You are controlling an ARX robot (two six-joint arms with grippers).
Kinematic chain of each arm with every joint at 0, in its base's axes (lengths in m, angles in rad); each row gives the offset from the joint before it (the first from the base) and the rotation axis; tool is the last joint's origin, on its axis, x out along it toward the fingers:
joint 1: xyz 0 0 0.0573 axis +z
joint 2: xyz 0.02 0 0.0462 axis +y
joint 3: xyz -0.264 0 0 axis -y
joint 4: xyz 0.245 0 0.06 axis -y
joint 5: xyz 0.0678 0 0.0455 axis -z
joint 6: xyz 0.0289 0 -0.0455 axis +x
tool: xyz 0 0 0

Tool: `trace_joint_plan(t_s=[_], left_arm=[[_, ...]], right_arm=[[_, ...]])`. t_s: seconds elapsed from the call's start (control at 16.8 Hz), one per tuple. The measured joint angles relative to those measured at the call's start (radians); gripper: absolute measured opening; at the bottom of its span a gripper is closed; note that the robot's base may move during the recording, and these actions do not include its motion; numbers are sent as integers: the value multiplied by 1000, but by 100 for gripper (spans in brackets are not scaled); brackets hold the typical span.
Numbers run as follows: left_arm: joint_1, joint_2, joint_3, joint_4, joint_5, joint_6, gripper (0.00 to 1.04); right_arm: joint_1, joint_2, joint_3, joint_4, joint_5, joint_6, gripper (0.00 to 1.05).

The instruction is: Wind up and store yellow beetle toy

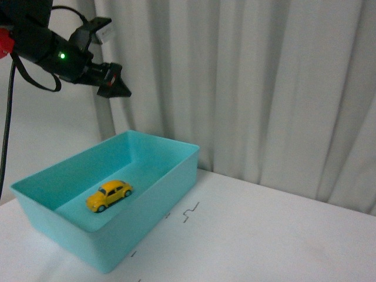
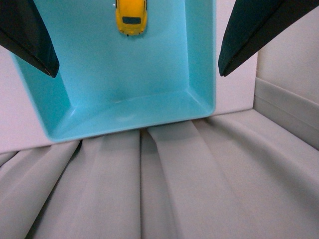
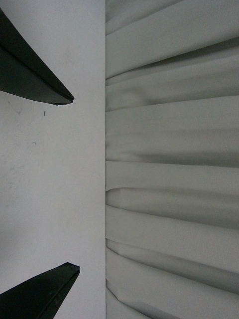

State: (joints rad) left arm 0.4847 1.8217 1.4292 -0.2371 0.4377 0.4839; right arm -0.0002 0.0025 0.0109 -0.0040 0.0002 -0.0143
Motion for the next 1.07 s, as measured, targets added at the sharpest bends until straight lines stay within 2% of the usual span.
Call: trace_joint_plan(t_s=[0.12, 0.18, 0.24, 0.36, 0.48, 0.6, 0.66, 1.07], left_arm=[[38, -82, -52, 11, 53, -19, 98], [56, -173, -188, 298, 83, -104, 90], [58, -294, -349, 504, 75, -230, 79], [-19, -557, -657, 780, 23, -403, 56], [-117, -690, -870, 863, -40, -452, 32], [-168, -755, -1034, 868, -129, -470, 9], [-202, -808, -1085, 883, -161, -476, 2], [-361, -1088, -1297, 836, -310, -480, 2]], right_arm=[[0, 0, 0, 0, 0, 0, 98], [0, 0, 0, 0, 0, 0, 98], [0, 0, 0, -1, 0, 0, 98], [0, 0, 0, 0, 0, 0, 98], [0, 0, 0, 0, 0, 0, 98], [0, 0, 0, 0, 0, 0, 98], [0, 0, 0, 0, 0, 0, 98], [0, 0, 0, 0, 0, 0, 98]])
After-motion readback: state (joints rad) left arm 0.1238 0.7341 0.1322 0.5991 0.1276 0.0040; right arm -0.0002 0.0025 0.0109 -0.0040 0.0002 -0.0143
